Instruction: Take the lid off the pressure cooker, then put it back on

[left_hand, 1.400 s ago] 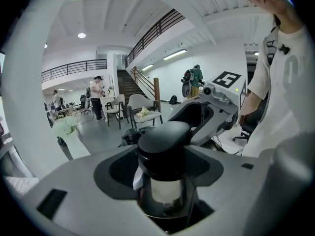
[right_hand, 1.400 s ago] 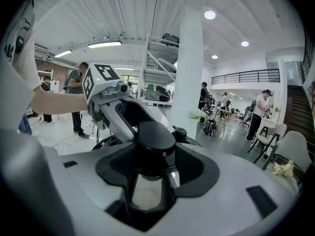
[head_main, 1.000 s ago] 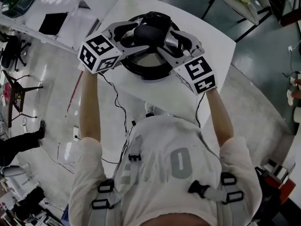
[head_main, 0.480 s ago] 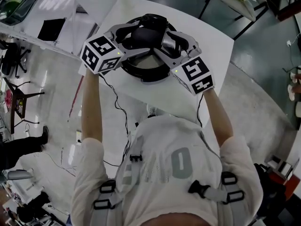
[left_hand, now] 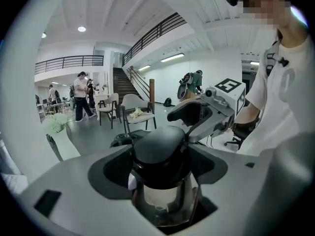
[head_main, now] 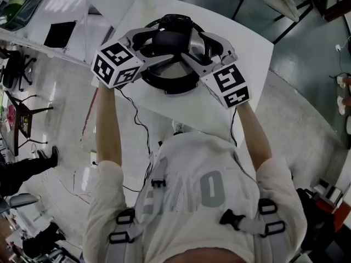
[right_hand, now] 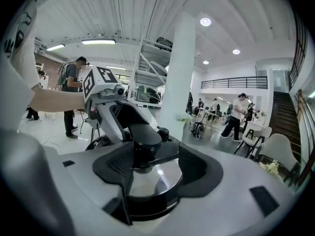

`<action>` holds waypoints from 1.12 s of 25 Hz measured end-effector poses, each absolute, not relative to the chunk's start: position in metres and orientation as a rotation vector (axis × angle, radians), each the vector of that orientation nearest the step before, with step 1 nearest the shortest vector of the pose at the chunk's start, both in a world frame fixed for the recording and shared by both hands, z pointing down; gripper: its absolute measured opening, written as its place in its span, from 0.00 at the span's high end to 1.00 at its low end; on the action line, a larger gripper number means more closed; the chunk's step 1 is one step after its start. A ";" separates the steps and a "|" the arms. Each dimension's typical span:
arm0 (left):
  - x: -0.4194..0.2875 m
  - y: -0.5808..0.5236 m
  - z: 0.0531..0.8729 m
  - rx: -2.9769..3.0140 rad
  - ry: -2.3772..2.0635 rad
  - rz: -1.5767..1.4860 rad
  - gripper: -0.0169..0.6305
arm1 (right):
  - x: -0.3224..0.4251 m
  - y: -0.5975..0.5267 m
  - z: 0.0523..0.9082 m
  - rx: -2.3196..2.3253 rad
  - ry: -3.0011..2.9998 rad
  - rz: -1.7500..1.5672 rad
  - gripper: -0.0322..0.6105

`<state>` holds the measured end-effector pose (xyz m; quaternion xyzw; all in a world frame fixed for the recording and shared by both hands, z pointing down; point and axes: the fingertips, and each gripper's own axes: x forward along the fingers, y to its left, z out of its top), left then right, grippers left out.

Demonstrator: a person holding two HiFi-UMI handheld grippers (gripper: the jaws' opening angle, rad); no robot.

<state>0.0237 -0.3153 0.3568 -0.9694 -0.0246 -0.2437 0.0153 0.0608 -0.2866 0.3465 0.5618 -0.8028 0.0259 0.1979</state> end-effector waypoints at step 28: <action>-0.003 -0.352 0.267 -2.960 0.443 -0.313 0.47 | 0.095 -0.305 0.289 1.711 -2.318 -0.001 0.56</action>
